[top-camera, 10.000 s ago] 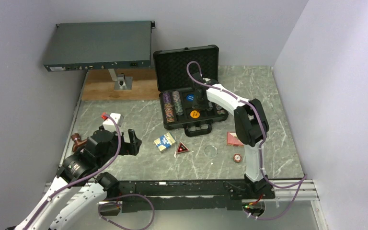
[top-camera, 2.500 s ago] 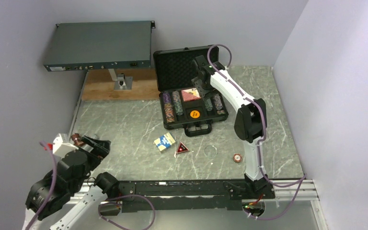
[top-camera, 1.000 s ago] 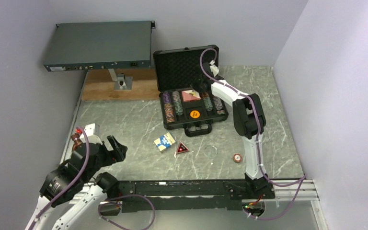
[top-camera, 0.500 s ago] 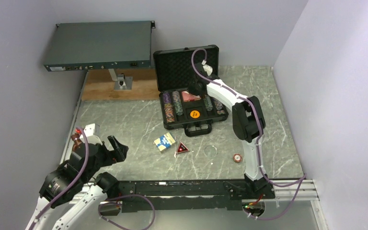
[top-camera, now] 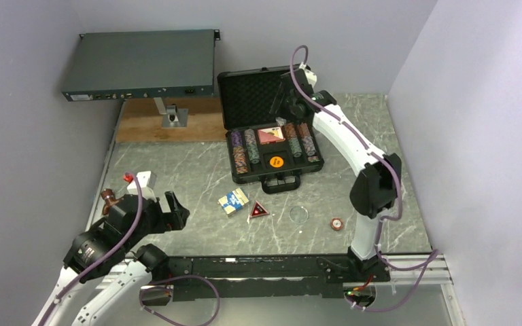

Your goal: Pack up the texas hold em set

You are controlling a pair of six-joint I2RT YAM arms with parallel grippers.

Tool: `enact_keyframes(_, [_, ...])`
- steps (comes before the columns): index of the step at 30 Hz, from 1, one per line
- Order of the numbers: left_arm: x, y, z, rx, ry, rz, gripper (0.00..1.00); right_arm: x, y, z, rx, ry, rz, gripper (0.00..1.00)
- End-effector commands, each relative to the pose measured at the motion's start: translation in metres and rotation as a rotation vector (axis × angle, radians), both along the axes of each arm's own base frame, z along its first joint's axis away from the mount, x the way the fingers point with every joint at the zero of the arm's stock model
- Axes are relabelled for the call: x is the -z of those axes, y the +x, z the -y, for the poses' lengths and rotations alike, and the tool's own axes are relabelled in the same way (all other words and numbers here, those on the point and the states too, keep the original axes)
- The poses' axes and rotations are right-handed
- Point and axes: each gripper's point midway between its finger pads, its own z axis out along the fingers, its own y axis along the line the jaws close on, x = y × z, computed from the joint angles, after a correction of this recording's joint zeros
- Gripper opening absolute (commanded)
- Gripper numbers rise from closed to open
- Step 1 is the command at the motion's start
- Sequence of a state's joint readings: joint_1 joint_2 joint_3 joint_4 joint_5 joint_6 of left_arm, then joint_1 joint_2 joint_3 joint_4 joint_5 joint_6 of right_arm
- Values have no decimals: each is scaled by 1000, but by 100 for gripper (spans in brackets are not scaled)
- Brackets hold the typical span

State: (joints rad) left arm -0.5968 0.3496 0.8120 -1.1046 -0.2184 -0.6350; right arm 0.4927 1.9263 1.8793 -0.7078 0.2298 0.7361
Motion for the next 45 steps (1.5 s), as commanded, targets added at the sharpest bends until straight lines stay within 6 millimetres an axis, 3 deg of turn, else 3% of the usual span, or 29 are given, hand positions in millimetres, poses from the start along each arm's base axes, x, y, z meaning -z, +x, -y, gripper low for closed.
enact_keyframes(1, [-5,4,13,84,18,-7,100,-11,-43,27,-28,-69,-38,61])
enact_keyframes(5, [5,6,18,116,66,-76,100,-15,-76,58,-10,-144,-34,63])
enact_keyframes(7, [8,8,22,134,78,-98,100,-27,-89,72,6,-156,3,70])
enact_keyframes(12, [7,18,30,159,99,-113,100,-40,-120,102,68,-172,56,98])
enact_keyframes(13, [8,20,33,177,111,-126,100,-42,-127,107,80,-168,68,100])
enact_keyframes(19, [10,37,43,239,202,-183,100,-39,-158,123,118,-93,121,100])
enact_keyframes(23, [25,43,59,356,256,-271,100,-30,-176,125,87,-61,126,100])
enact_keyframes(26, [34,46,85,513,211,-273,100,-22,-187,135,113,-79,104,100])
enact_keyframes(30, [52,67,76,418,261,-283,100,-20,-197,147,133,-111,97,100])
enact_keyframes(37, [73,85,80,427,144,-364,100,-27,-205,159,148,-147,120,100])
enact_keyframes(40, [72,101,78,458,194,-288,100,-24,-208,160,137,-159,106,100])
enact_keyframes(45, [76,110,86,555,248,-105,100,-18,-213,160,117,-172,77,100])
